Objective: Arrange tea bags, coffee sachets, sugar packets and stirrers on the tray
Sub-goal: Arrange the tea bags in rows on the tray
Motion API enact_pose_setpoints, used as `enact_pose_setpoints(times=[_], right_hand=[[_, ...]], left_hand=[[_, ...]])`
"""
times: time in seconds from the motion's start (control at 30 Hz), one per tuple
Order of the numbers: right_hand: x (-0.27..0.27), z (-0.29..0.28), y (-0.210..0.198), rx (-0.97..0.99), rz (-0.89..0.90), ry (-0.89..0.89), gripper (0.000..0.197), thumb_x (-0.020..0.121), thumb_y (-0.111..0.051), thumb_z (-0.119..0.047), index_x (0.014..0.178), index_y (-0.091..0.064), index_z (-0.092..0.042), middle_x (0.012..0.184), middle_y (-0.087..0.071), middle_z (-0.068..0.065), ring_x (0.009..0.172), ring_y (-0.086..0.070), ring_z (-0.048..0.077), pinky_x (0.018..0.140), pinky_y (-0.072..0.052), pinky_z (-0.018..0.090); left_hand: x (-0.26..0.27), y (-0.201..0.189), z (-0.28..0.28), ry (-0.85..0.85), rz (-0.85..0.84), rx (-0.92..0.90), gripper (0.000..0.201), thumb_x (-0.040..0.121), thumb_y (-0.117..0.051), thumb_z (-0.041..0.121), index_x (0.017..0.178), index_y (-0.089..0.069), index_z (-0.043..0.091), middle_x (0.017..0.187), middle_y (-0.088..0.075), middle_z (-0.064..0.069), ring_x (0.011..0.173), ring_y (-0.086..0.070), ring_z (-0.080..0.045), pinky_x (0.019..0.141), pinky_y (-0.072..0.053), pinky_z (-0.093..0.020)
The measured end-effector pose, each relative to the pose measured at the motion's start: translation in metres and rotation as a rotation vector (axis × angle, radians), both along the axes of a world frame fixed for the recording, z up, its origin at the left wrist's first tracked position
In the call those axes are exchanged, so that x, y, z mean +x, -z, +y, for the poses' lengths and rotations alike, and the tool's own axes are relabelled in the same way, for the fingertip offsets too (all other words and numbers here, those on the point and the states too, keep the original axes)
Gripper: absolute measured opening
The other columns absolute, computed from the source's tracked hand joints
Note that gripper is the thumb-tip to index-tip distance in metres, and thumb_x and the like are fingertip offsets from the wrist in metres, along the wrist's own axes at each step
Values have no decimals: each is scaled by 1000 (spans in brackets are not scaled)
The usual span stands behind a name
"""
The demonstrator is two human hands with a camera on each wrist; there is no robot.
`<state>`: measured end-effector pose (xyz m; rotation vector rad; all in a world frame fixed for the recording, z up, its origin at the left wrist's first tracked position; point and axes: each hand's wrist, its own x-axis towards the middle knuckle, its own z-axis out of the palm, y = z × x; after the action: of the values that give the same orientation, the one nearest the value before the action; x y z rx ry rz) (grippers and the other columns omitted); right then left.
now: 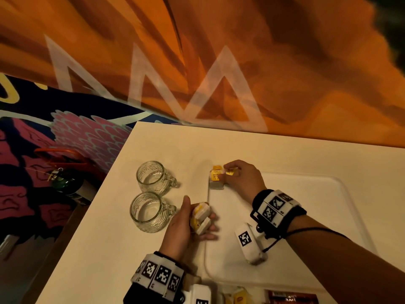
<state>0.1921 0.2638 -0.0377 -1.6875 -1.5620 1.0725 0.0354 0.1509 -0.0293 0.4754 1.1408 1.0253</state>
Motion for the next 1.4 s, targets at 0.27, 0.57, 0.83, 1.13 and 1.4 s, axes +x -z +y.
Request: enact_pose_setpoints(times=[0.27, 0.57, 0.83, 1.13, 1.4], right_hand=[[15, -64, -23, -114, -57, -218, 40, 69, -70, -64, 69, -70, -24, 62, -64, -7, 63, -57, 6, 64, -44, 26], [37, -88, -40, -110, 326, -135, 6, 81, -74, -18, 81, -73, -12, 67, -62, 7, 55, -51, 6, 54, -39, 20], [58, -98, -63, 38, 395, -120, 4, 76, -78, -12, 80, -76, -11, 73, -72, 4, 59, -55, 2, 52, -39, 15], [63, -96, -70, 77, 355, -155, 2, 78, -77, -15, 79, -77, -14, 78, -72, -2, 54, -44, -1, 58, -38, 14], [57, -90, -50, -9, 273, -216, 3, 81, -75, -15, 79, -74, -17, 76, -72, 5, 61, -54, 9, 59, -43, 19]], left_hand=[[18, -13, -5, 113, 95, 11, 71, 85, -24, 66, 102, -67, 12, 83, -72, -16, 65, -69, -27, 58, -60, -42], [34, -29, -26, 133, 268, 160, 25, 86, -66, 11, 111, -62, 11, 85, -68, -14, 54, -57, -12, 44, -50, -24], [21, -34, -29, 130, 469, 317, 38, 74, -78, 8, 109, -65, 17, 66, -60, 4, 57, -55, -7, 49, -50, -25], [27, -47, -15, 118, 586, 452, 18, 78, -76, 18, 95, -73, 24, 66, -55, -12, 49, -44, -12, 44, -46, -28], [21, -27, -18, 119, 650, 335, 13, 82, -72, 26, 94, -67, 21, 72, -59, -11, 57, -52, -12, 48, -50, -29]])
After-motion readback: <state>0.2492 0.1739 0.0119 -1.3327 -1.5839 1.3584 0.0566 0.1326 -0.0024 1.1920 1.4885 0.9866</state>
